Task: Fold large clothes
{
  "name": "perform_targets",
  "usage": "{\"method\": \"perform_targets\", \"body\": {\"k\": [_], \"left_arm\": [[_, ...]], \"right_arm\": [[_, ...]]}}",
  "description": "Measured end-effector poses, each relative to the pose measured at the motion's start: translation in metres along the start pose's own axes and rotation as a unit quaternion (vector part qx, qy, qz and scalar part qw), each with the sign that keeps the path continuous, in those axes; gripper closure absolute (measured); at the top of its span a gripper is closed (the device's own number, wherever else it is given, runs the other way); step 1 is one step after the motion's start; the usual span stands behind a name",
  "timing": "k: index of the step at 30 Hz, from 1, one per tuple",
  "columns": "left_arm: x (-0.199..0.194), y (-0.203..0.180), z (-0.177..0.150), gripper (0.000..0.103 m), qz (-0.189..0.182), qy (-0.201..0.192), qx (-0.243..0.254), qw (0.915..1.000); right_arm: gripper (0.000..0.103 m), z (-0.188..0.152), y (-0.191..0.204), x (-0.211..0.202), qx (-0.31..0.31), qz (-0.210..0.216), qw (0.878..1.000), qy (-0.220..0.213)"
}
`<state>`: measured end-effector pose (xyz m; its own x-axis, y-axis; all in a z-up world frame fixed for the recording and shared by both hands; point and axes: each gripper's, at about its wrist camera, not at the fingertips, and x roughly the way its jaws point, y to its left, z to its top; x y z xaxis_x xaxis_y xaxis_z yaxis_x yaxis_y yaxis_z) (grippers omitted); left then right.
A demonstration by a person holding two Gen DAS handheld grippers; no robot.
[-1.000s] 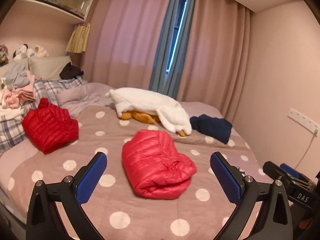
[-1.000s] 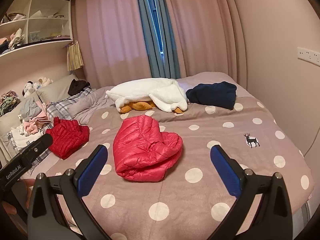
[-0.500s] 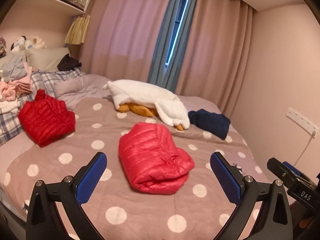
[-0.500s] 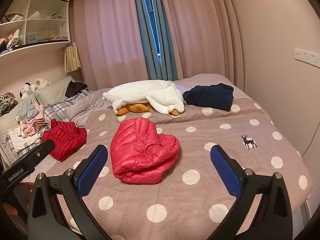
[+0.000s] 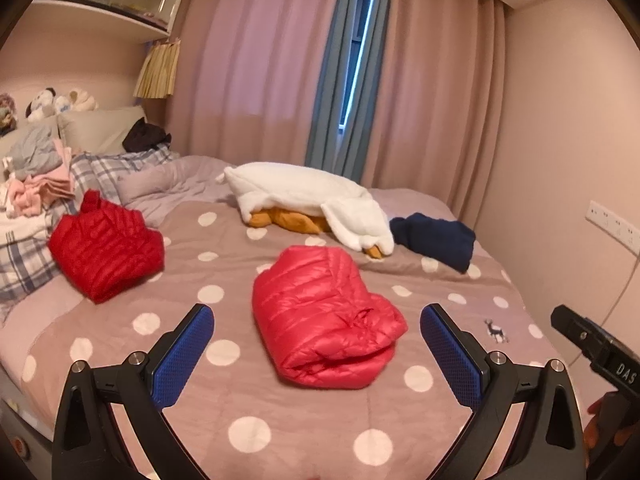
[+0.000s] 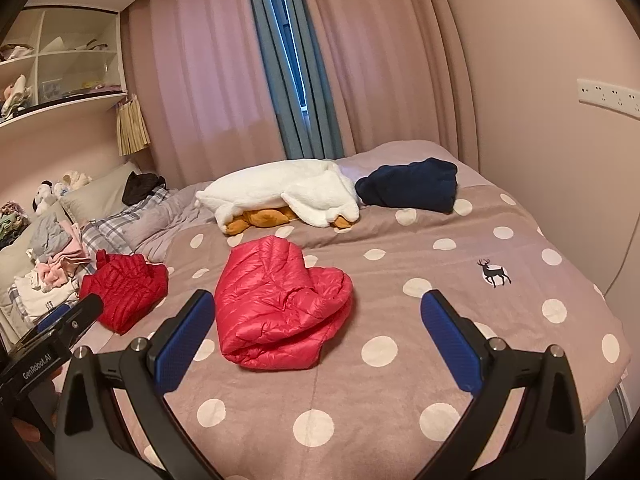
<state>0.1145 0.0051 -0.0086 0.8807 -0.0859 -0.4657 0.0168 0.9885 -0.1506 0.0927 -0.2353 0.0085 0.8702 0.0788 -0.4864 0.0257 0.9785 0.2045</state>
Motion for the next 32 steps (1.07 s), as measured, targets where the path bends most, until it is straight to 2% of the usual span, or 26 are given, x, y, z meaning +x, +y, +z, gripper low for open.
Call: {"method": "perform_targets", "body": {"k": [32], "left_arm": [[0.014,0.0,-0.004,0.001,0.009,0.008,0.021,0.9997]], "right_arm": [[0.0,-0.004,-0.001,0.016,0.005,-0.007,1.0,0.019]]}}
